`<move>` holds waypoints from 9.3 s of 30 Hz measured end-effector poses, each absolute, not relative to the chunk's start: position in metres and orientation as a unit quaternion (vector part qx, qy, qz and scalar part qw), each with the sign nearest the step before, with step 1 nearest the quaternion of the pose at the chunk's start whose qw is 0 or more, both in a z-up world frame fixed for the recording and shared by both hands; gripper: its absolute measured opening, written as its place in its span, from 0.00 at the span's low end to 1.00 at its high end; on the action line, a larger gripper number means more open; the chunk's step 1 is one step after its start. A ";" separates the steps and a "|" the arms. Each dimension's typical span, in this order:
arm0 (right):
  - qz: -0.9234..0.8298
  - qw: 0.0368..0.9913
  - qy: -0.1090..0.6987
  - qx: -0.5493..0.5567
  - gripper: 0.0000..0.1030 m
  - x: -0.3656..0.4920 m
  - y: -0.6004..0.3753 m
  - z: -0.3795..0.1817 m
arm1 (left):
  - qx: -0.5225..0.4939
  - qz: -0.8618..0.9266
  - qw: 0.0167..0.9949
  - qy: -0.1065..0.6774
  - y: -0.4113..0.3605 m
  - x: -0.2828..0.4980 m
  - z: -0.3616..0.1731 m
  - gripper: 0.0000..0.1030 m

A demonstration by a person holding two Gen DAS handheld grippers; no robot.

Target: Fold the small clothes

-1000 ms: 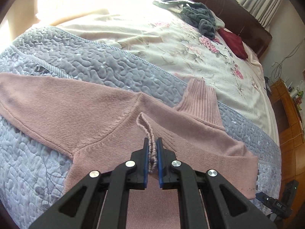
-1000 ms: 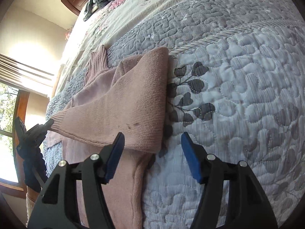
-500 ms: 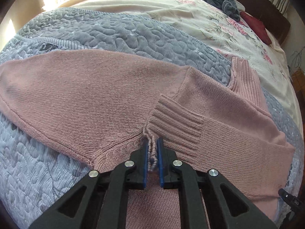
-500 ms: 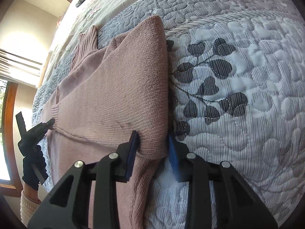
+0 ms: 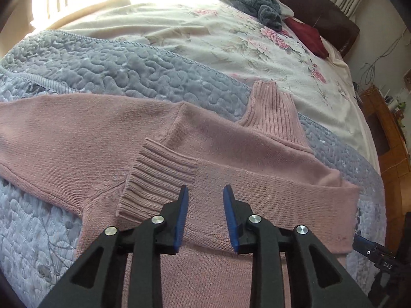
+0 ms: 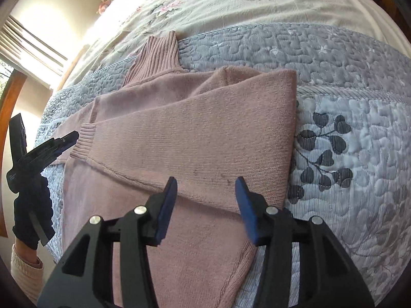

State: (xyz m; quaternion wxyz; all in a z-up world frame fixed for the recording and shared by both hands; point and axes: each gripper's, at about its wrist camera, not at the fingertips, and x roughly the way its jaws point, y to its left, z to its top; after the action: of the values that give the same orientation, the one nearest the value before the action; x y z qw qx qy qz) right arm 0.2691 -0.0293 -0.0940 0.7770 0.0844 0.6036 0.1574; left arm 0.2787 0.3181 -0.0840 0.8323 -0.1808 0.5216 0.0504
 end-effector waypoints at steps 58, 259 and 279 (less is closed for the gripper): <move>0.196 0.743 0.639 0.046 0.60 0.259 0.065 -0.139 | -0.463 0.191 0.819 0.279 0.688 0.147 -0.080 0.06; 0.191 0.757 0.600 0.175 0.52 0.514 0.061 -0.142 | -0.168 -0.088 0.820 0.540 0.290 0.476 -0.131 0.44; 0.315 0.819 0.474 0.079 0.08 0.405 0.070 -0.062 | -0.186 -0.193 0.869 0.415 0.296 0.375 -0.066 0.10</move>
State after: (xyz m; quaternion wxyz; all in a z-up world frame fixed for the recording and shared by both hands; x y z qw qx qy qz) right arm 0.4054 0.0702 -0.0622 0.8187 0.0793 0.4735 0.3149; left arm 0.3749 0.2957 -0.0656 0.8693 -0.1859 0.4151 -0.1933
